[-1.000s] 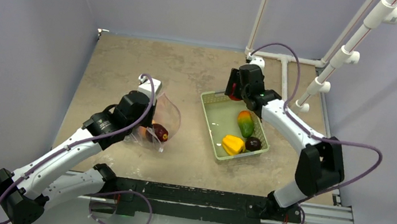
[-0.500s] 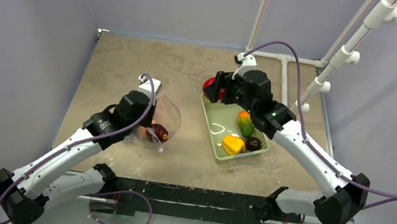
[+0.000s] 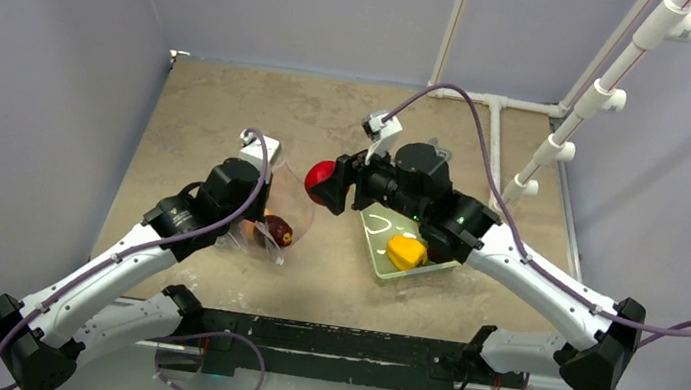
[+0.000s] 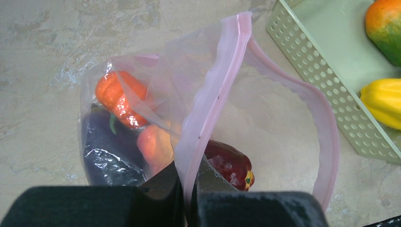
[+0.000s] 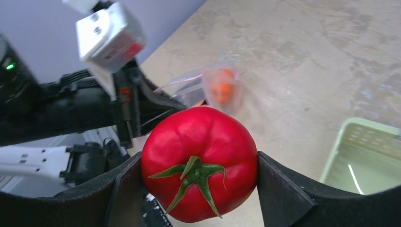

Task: Place the food in the zip-top bag and seal the zipper

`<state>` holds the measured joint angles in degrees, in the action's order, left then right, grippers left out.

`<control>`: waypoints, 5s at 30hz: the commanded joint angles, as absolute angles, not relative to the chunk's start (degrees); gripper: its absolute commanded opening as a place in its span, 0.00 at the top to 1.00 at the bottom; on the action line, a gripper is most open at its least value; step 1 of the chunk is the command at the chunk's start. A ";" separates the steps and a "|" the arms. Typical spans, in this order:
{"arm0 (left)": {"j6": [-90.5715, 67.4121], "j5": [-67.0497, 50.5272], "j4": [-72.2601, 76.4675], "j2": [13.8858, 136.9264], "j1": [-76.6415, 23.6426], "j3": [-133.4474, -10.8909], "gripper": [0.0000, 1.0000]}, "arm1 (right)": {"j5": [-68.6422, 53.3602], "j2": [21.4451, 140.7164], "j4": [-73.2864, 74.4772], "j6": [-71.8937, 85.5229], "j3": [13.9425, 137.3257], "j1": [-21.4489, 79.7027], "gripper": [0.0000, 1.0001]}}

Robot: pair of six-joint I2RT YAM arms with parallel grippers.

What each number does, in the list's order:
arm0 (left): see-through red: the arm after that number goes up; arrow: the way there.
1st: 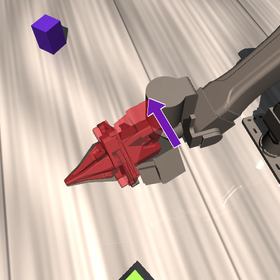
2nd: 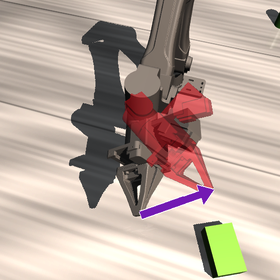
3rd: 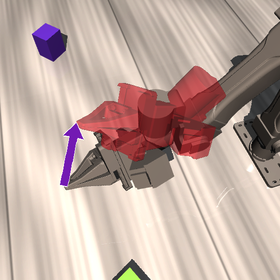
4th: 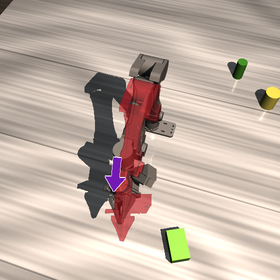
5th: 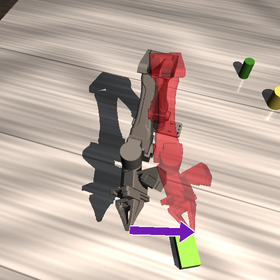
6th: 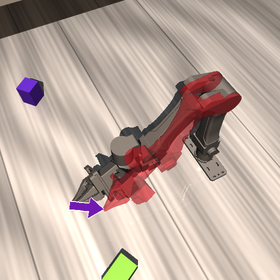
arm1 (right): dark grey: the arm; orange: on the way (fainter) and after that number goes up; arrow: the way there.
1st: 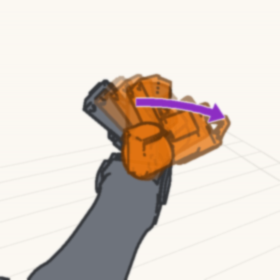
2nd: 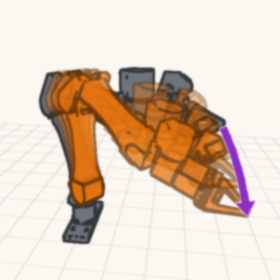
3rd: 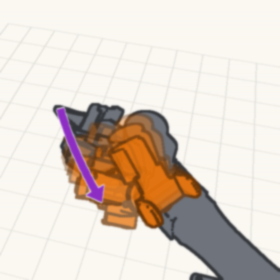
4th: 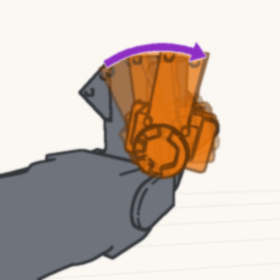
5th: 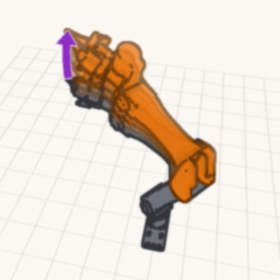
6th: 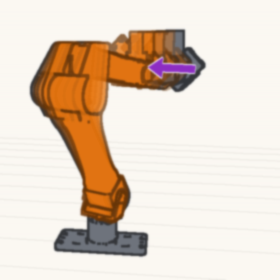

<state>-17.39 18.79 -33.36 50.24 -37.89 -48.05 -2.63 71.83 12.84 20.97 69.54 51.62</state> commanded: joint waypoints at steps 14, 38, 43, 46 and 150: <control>-17.59 19.34 -31.14 49.18 -37.74 -48.17 1.00 | 3.84 83.84 8.80 19.27 76.30 61.29 0.52; -17.41 19.16 -31.10 49.04 -37.73 -48.17 1.00 | 15.37 90.94 6.92 27.95 79.72 61.44 0.01; -17.42 19.09 -31.00 49.21 -37.75 -48.16 1.00 | 15.09 88.52 8.41 28.74 79.97 61.43 0.01; -17.40 19.07 -31.02 49.35 -37.75 -48.16 1.00 | 15.65 86.50 10.50 29.76 80.03 61.43 0.01; -20.88 30.39 -47.51 50.89 -37.73 -70.59 1.00 | 16.66 86.68 17.78 30.49 87.95 54.87 1.00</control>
